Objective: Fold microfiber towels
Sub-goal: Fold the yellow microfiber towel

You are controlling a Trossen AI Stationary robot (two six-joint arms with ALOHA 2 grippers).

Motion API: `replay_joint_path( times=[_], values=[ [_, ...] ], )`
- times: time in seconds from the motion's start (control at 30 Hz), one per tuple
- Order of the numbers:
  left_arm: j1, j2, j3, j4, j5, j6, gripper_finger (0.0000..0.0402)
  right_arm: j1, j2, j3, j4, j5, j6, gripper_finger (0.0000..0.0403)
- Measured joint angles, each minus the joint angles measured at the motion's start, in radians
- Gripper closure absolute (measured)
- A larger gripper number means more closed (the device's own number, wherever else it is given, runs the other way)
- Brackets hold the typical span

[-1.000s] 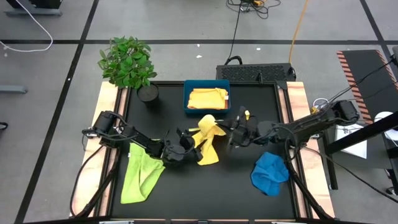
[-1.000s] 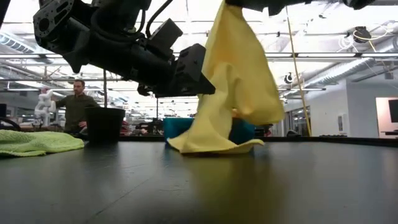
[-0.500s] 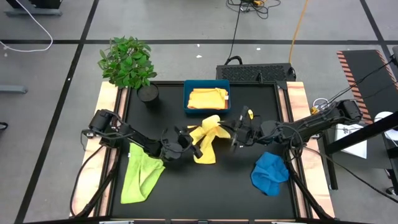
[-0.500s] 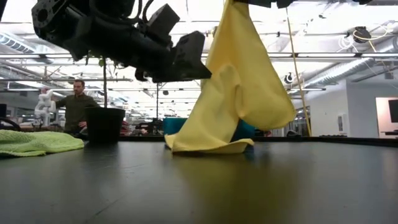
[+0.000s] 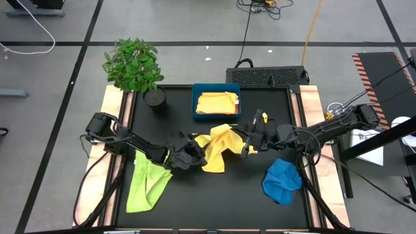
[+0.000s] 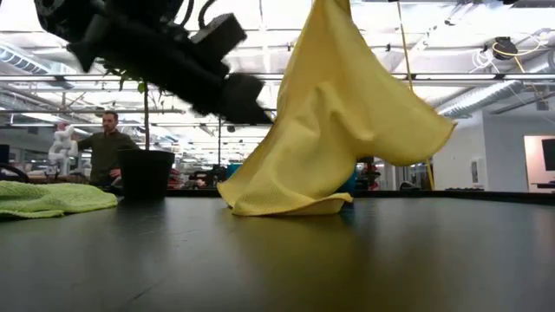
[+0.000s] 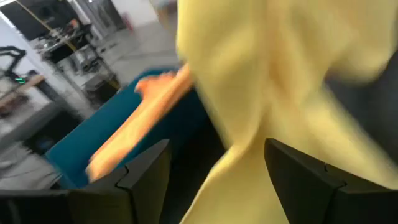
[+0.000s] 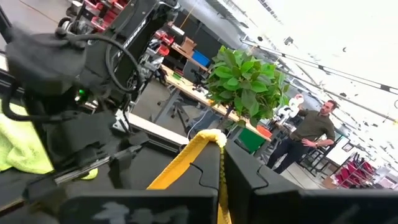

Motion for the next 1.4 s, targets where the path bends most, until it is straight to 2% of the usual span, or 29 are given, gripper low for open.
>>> replay_joint_path(
  times=[0.17,0.3,0.43,0.57,0.67,0.77,0.87,1.0,1.1,1.23,1.4],
  values=[
    [0.018,-0.074,-0.002,-0.287,-0.003,-0.163,0.0144,0.001,-0.009,0.000,-0.018,0.000,0.009,0.0403],
    [0.057,-0.094,-0.002,-0.433,0.113,-0.235,0.0144,0.004,-0.008,0.000,-0.011,0.000,0.011,0.0403],
    [0.115,-0.086,-0.001,-0.469,0.274,-0.204,0.0144,0.006,-0.008,0.000,-0.011,-0.001,0.011,0.0403],
    [0.159,-0.086,-0.002,-0.499,0.321,-0.167,0.0144,0.006,-0.008,0.000,-0.014,-0.001,0.015,0.0403],
    [0.201,-0.086,-0.002,-0.512,0.430,-0.109,0.0144,0.006,-0.008,0.000,-0.026,-0.001,0.015,0.0403],
    [0.246,-0.086,-0.014,-0.493,0.566,-0.071,0.0144,0.006,-0.008,0.000,-0.027,-0.001,0.015,0.0403],
    [0.288,-0.086,-0.062,-0.439,0.639,-0.041,0.0145,0.006,-0.008,0.000,-0.037,-0.001,0.016,0.0403],
    [0.354,-0.088,-0.155,-0.247,0.772,-0.036,0.0145,0.006,-0.008,0.000,-0.037,-0.001,0.016,0.0403],
    [0.379,-0.085,-0.226,-0.137,0.821,-0.044,0.0154,0.006,-0.008,0.000,-0.037,-0.001,0.016,0.0403],
    [0.399,-0.085,-0.274,-0.037,0.879,-0.044,0.0199,0.006,-0.008,0.000,-0.037,-0.001,0.016,0.0403],
    [0.408,-0.085,-0.288,-0.032,0.927,-0.042,0.0289,0.006,-0.008,0.000,-0.037,-0.001,0.015,0.0403]
  ],
)
